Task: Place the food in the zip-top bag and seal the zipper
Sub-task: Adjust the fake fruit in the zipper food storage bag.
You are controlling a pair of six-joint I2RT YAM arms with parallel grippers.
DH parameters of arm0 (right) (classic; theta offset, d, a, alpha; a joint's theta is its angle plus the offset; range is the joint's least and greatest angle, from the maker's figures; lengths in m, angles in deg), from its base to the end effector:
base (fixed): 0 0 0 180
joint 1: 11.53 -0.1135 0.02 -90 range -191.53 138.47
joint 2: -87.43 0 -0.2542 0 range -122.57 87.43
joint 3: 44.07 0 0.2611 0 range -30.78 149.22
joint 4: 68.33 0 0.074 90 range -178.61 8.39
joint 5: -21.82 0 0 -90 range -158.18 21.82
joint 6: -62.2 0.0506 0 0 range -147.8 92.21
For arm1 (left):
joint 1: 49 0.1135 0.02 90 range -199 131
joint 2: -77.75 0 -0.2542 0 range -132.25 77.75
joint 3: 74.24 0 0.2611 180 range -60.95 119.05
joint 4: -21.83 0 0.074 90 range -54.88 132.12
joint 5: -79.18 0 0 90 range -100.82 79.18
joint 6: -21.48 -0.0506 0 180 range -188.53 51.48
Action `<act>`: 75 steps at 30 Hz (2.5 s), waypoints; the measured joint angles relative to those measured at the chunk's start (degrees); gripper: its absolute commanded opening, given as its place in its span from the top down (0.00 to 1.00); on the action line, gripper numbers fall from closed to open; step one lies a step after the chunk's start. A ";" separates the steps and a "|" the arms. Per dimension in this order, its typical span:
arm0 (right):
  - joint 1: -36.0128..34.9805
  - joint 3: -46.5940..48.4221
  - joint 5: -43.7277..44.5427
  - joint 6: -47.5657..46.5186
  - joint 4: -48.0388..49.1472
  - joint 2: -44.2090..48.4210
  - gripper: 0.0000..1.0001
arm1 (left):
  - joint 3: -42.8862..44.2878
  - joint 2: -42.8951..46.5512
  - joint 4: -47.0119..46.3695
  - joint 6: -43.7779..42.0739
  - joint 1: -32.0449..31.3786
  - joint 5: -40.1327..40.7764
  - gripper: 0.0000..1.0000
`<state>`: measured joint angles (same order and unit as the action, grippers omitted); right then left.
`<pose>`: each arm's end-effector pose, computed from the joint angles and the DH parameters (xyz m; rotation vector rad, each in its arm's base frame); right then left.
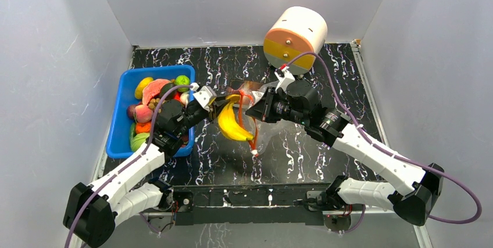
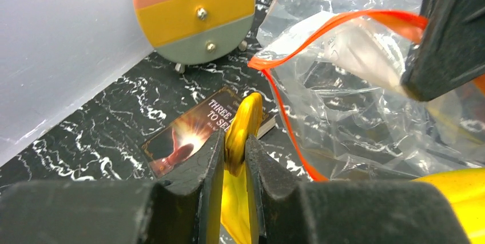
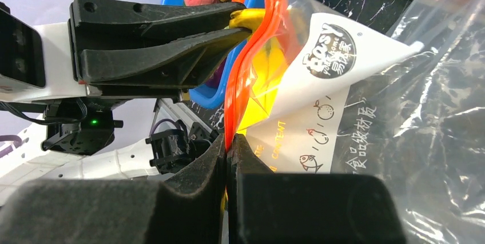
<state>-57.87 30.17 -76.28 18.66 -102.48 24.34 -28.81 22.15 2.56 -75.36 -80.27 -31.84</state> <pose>0.1849 0.2041 0.3422 -0.0993 2.1683 1.1451 0.2069 -0.1469 0.2963 0.7543 1.2392 -0.6088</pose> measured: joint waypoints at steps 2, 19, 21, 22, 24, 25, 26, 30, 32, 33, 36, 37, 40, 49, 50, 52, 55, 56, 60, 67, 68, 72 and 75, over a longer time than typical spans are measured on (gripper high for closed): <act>0.00 0.00 -0.02 0.00 0.07 0.00 1.00 | 0.68 0.07 2.69 -2.34 -0.09 0.63 1.00; 0.00 0.00 5.14 -4.33 -1.44 -0.70 1.00 | 3.50 10.21 10.58 2.16 -0.37 -16.13 1.00; 0.00 0.00 4.68 -4.28 -1.25 -0.70 1.00 | 3.30 11.23 8.63 4.94 -0.37 -17.64 1.00; 0.00 -0.09 3.98 -4.09 -0.85 -0.70 1.00 | 2.58 12.02 6.08 6.78 -0.37 -18.12 1.00; 0.00 -0.70 2.67 -3.67 0.55 -0.59 1.00 | 0.83 13.46 1.84 9.22 -0.37 -18.69 1.00; 0.00 -1.16 1.66 -3.19 1.22 -0.55 1.00 | -0.15 14.08 -0.28 10.27 -0.37 -18.75 1.00; 0.00 -1.60 0.83 -2.82 1.86 -0.48 1.00 | -0.68 14.32 -1.64 10.95 -0.37 -18.84 1.00; 0.00 -3.61 -3.10 -1.53 3.43 0.26 1.00 | -0.98 13.31 -8.20 13.77 -0.39 -18.82 1.00; 0.00 -4.57 -5.05 -0.83 4.35 0.85 1.00 | -1.01 12.46 -12.37 15.30 -0.37 -18.60 1.00; 0.00 -4.96 -5.88 -0.46 4.70 1.09 1.00 | -1.01 12.09 -14.01 15.85 -0.37 -18.47 1.00; 0.00 -6.69 -9.20 1.31 7.13 1.99 1.00 | -1.01 10.36 -18.91 17.29 -0.39 -17.59 1.00; 0.00 -7.17 -10.43 1.95 8.00 2.19 1.00 | -1.01 9.81 -20.11 17.55 -0.39 -17.22 1.00; 0.00 -8.22 -13.51 3.82 10.38 2.38 1.00 | -1.18 8.41 -23.12 18.16 -0.39 -15.52 1.00; 0.24 -11.34 -18.80 9.05 15.17 2.97 1.00 | -5.38 7.98 -27.89 15.76 -0.42 -8.98 1.00; 0.24 -11.34 -19.02 9.29 15.21 2.97 1.00 | -5.73 8.00 -27.82 15.13 -0.42 -8.37 1.00; 0.28 -11.34 -19.17 9.64 15.23 3.02 1.00 | -6.25 8.33 -27.36 13.81 -0.42 -7.37 1.00; 0.28 -11.34 -19.06 9.90 15.06 3.34 1.00 | -7.32 9.57 -26.34 11.91 -0.42 -6.12 1.00; 0.28 -11.34 -18.93 10.03 14.99 3.54 1.00 | -7.54 10.03 -25.86 11.34 -0.42 -5.88 1.00; 0.28 -11.28 -18.36 10.86 15.96 4.83 1.00 | -7.91 12.26 -21.59 7.93 -0.44 -5.35 1.00; 0.28 -11.19 -17.33 13.29 19.12 6.03 1.00 | -7.85 13.33 -13.20 3.26 -0.44 -4.61 1.00; 0.28 -11.19 -17.35 13.75 19.80 5.95 1.00 | -7.72 13.20 -12.00 2.45 -0.44 -4.55 1.00; 0.28 -11.17 -17.35 15.04 21.51 5.49 1.00 | -6.03 12.46 -5.46 -1.51 -0.44 -3.43 1.00; 0.28 -11.13 -17.33 15.28 21.64 5.25 1.00 | -4.96 12.57 -1.07 -4.57 -0.44 -0.50 1.00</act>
<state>-57.59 19.04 -93.62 33.94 -80.84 29.58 -33.77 34.72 1.49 -79.92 -80.70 -32.34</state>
